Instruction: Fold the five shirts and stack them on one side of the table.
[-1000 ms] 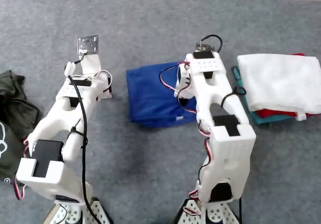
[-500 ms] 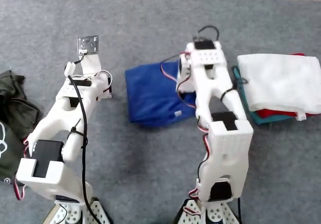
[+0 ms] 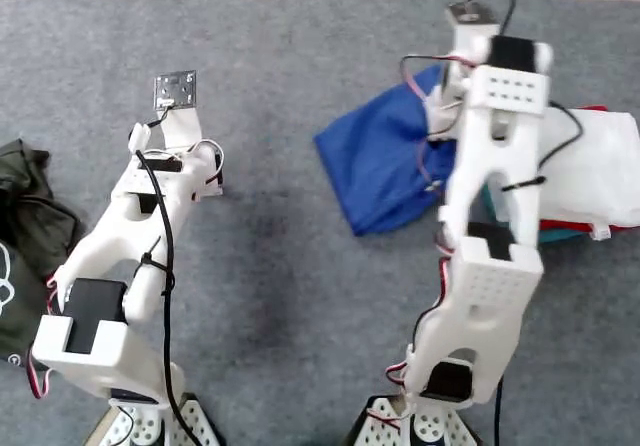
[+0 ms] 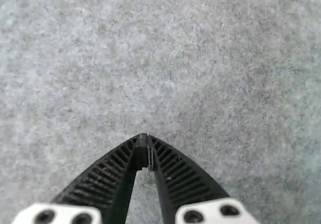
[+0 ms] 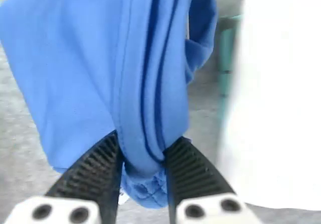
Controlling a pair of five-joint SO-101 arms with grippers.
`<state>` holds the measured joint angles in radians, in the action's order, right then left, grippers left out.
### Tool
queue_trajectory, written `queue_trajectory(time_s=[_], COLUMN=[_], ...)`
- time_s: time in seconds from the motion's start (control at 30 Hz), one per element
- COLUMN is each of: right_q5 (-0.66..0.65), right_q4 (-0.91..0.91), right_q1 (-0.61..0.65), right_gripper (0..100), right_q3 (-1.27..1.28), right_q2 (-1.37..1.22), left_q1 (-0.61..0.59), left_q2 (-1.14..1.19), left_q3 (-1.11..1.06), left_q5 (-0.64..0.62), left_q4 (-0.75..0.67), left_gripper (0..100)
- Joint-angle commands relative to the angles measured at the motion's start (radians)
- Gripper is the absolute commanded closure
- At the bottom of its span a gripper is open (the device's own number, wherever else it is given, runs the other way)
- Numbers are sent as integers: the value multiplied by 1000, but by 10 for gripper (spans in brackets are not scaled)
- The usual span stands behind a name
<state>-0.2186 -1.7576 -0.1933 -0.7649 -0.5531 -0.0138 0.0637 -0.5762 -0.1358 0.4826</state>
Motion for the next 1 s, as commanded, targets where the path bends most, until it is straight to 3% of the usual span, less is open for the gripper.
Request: queue_trajectory(time_s=[0.0,0.23,0.53,0.97], right_q5=[-58,-118,-203,-215], right_q4=[-8,-6,28,34], right_q1=[-81,-233,-413,-531], right_gripper=[985,985,984,984], right_q3=[-111,-302,-317,-317], right_q2=[13,8,-41,-68], left_q1=[-7,-7,-7,-7], left_q2=[-11,-11,-11,-11], left_q3=[47,45,44,42], left_q5=[2,5,6,8], left_q4=[5,5,5,5], left_gripper=[971,970,970,970])
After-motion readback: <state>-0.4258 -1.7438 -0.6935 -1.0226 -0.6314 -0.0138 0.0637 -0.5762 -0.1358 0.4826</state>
